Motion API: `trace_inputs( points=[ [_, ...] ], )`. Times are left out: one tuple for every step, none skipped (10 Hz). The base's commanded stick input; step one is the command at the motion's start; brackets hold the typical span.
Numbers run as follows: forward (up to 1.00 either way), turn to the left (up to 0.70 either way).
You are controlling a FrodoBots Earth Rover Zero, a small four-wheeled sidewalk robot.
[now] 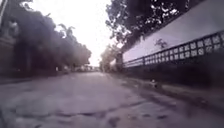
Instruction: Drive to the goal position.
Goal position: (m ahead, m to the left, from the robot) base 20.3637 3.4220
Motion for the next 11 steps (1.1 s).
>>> trace_inputs(
  points=[
    [0.70, 0.00],
    [0.70, 0.00],
    [0.70, 0.00],
    [0.70, 0.00],
    [0.70, 0.00],
    [0.70, 0.00],
    [0.70, 0.00],
    [0.70, 0.00],
    [0.70, 0.00],
    [0.70, 0.00],
    [0.70, 0.00]
  ],
)
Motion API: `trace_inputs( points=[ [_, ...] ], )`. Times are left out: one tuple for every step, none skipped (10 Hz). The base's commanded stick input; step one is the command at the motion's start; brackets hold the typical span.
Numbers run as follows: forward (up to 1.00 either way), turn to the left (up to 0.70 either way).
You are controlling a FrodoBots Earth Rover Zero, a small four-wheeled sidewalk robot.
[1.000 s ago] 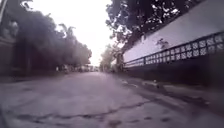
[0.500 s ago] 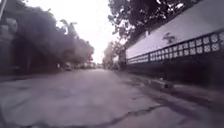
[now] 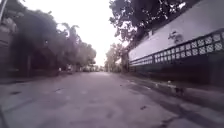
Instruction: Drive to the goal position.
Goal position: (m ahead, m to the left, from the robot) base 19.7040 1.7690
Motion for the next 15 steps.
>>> trace_inputs(
  points=[
    [0.70, 0.00],
    [0.70, 0.00],
    [0.70, 0.00],
    [0.70, 0.00],
    [0.70, 0.00],
    [0.70, 0.00],
    [0.70, 0.00],
    [0.70, 0.00],
    [0.70, 0.00],
    [0.70, 0.00],
    [0.70, 0.00],
    [0.70, 0.00],
    [0.70, 0.00],
    [0.70, 0.00],
    [0.70, 0.00]
  ],
)
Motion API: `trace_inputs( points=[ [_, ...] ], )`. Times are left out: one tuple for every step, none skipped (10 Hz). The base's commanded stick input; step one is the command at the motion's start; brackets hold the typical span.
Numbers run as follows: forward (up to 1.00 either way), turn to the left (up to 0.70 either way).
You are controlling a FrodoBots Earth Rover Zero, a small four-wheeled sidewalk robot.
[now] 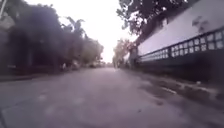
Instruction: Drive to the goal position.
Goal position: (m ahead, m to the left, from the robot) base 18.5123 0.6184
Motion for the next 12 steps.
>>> trace_inputs(
  points=[
    [0.70, 0.00],
    [0.70, 0.00],
    [0.70, 0.00],
    [0.70, 0.00],
    [0.70, 0.00],
    [0.70, 0.00],
    [0.70, 0.00],
    [0.70, 0.00],
    [0.70, 0.00],
    [0.70, 0.00],
    [0.70, 0.00],
    [0.70, 0.00]
  ],
)
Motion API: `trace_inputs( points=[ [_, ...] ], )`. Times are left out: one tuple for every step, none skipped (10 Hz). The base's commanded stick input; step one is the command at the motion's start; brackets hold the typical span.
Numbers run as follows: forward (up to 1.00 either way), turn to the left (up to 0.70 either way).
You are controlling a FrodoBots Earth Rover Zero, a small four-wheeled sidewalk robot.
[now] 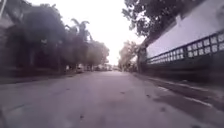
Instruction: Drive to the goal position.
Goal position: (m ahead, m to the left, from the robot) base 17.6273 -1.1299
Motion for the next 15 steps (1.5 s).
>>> trace_inputs(
  points=[
    [0.70, 0.00],
    [0.70, 0.00],
    [0.70, 0.00],
    [0.70, 0.00],
    [0.70, 0.00],
    [0.70, 0.00],
    [0.70, 0.00],
    [0.70, 0.00],
    [0.70, 0.00],
    [0.70, 0.00],
    [0.70, 0.00],
    [0.70, 0.00],
    [0.70, 0.00],
    [0.70, 0.00],
    [0.70, 0.00]
  ],
)
